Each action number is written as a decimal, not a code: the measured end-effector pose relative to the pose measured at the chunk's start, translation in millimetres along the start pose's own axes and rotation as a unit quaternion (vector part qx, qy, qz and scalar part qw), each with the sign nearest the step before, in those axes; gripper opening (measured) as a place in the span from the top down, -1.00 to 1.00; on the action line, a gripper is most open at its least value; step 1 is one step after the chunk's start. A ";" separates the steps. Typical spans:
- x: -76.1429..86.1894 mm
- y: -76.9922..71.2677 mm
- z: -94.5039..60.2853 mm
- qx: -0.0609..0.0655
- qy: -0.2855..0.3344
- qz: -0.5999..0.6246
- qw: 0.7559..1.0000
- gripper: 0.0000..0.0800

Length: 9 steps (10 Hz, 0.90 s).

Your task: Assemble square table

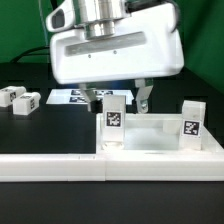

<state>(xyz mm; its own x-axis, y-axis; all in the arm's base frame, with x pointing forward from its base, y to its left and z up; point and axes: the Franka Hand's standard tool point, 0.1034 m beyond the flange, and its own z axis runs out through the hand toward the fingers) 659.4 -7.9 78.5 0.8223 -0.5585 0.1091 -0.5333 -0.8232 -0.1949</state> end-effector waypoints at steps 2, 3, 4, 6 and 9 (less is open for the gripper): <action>2.8 -2.0 1.1 -0.002 -0.005 -0.022 1.000 -0.60; 2.5 -1.7 1.5 -0.002 -0.005 -0.018 1.000 -0.60; 2.2 -2.1 1.7 -0.001 -0.006 0.015 1.000 -0.19; 3.1 0.6 2.0 -0.003 -0.005 0.084 0.996 0.27; 5.6 3.4 3.4 0.002 -0.007 0.206 0.978 0.26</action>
Offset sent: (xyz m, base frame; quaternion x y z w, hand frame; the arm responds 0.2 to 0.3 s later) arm 0.0000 0.0000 0.0000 0.0000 0.0000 0.0650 0.9979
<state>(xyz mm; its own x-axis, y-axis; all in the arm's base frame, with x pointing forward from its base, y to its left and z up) 662.9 -13.4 75.1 0.5396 -0.8419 0.0080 -0.8198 -0.5275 -0.2229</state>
